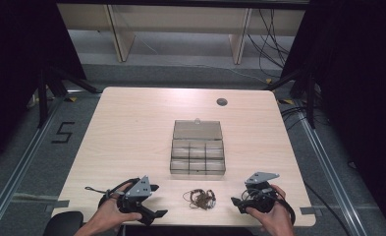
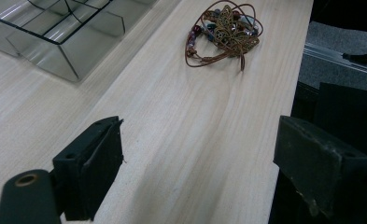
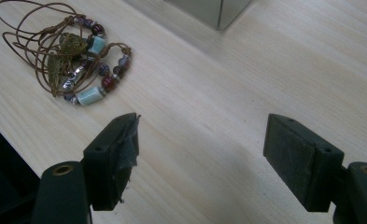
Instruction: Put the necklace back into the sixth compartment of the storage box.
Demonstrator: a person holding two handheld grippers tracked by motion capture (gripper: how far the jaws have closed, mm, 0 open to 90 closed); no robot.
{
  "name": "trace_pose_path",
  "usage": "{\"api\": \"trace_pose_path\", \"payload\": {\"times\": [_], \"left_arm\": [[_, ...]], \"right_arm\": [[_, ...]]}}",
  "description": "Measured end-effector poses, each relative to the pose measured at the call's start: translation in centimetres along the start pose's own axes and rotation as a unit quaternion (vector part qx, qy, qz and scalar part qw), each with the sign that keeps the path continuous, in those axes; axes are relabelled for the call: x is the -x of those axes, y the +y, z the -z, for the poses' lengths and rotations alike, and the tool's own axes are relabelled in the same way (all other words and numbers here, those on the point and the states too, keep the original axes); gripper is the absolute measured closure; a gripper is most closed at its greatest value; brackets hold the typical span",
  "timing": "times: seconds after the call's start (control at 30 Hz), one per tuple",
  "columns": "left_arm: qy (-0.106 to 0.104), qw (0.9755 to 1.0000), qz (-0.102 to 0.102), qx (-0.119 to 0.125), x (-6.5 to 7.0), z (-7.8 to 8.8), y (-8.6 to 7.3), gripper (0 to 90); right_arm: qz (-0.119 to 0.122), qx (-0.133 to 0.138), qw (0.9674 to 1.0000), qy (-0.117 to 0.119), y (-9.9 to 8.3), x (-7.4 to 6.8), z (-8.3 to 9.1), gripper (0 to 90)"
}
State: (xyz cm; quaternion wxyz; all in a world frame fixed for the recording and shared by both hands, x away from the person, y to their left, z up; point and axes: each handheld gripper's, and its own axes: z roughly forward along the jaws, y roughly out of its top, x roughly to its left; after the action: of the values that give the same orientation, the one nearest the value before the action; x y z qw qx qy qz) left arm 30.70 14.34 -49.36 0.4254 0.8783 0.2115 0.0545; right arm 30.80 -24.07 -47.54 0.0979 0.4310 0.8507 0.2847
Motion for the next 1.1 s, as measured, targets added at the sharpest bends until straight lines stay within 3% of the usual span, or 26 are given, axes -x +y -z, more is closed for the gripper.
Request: {"api": "trace_pose_path", "payload": {"times": [0.07,0.1,0.17,0.33,0.4,0.43,0.53,0.57,0.67,0.73,0.77,0.8,0.87,0.9,0.97,1.03,1.1], "left_arm": [[0.0,1.0,0.001,0.0,0.0,0.0,0.0,15.1],[-0.001,1.0,-0.009,0.0,-0.1,0.0,0.0,15.1],[0.001,1.0,0.002,0.0,0.0,0.0,0.0,15.1],[0.0,1.0,0.001,0.001,0.0,0.0,0.0,15.1],[0.001,1.0,-0.004,-0.003,-0.1,0.1,0.0,15.1],[0.0,1.0,0.001,0.0,0.0,0.0,0.0,15.1],[-0.001,1.0,0.001,0.0,0.0,-0.1,0.0,15.1],[0.003,1.0,-0.007,-0.006,-0.1,0.0,0.0,15.1],[0.0,1.0,0.001,0.001,0.0,-0.1,0.0,15.1],[0.001,0.9998,-0.019,-0.005,-0.2,0.0,0.1,15.1],[-0.001,0.9999,-0.016,-0.003,-0.2,0.0,0.0,15.1],[0.001,1.0,-0.009,-0.005,-0.1,0.0,0.0,15.1],[0.001,0.9999,-0.016,-0.005,-0.1,0.0,0.0,15.1],[0.004,1.0,-0.004,-0.006,0.0,0.0,0.0,15.1],[0.002,0.9999,-0.011,-0.004,-0.1,0.0,0.0,15.1],[0.0,1.0,-0.002,-0.002,0.0,0.0,0.0,15.1],[0.002,0.9999,-0.012,-0.003,-0.1,-0.1,0.0,15.1]], "right_arm": [[0.002,-0.001,1.0,0.001,0.0,0.0,0.1,27.4],[0.008,0.002,1.0,0.001,0.1,0.0,0.1,27.3],[0.006,-0.002,1.0,0.003,0.2,-0.1,0.3,27.0],[0.019,-0.005,0.9998,0.007,0.8,-0.4,0.1,25.4],[0.012,-0.003,0.9999,0.011,1.0,-0.7,0.0,24.9],[0.029,-0.01,0.9995,0.009,1.3,-0.8,0.0,24.5],[0.039,-0.007,0.9991,0.011,1.7,-1.0,-0.1,22.7],[0.038,-0.013,0.9991,0.011,2.0,-1.2,0.0,21.5],[0.06,-0.015,0.9979,0.017,2.8,-1.5,-0.2,20.6],[0.066,-0.018,0.9975,0.016,3.2,-1.7,-0.2,19.5],[0.059,-0.028,0.9977,0.02,3.4,-1.9,-0.1,19.4],[0.072,-0.022,0.997,0.015,3.6,-1.9,-0.3,18.9],[0.07,-0.028,0.9968,0.026,3.7,-1.9,-0.3,18.6],[0.07,-0.028,0.9968,0.026,3.7,-1.9,-0.3,18.6],[0.063,-0.035,0.9973,0.017,3.8,-2.3,-0.3,18.7],[0.077,-0.034,0.9963,0.02,3.9,-2.3,-0.4,18.5],[0.073,-0.04,0.9962,0.026,4.2,-2.4,-0.6,17.5]]}}
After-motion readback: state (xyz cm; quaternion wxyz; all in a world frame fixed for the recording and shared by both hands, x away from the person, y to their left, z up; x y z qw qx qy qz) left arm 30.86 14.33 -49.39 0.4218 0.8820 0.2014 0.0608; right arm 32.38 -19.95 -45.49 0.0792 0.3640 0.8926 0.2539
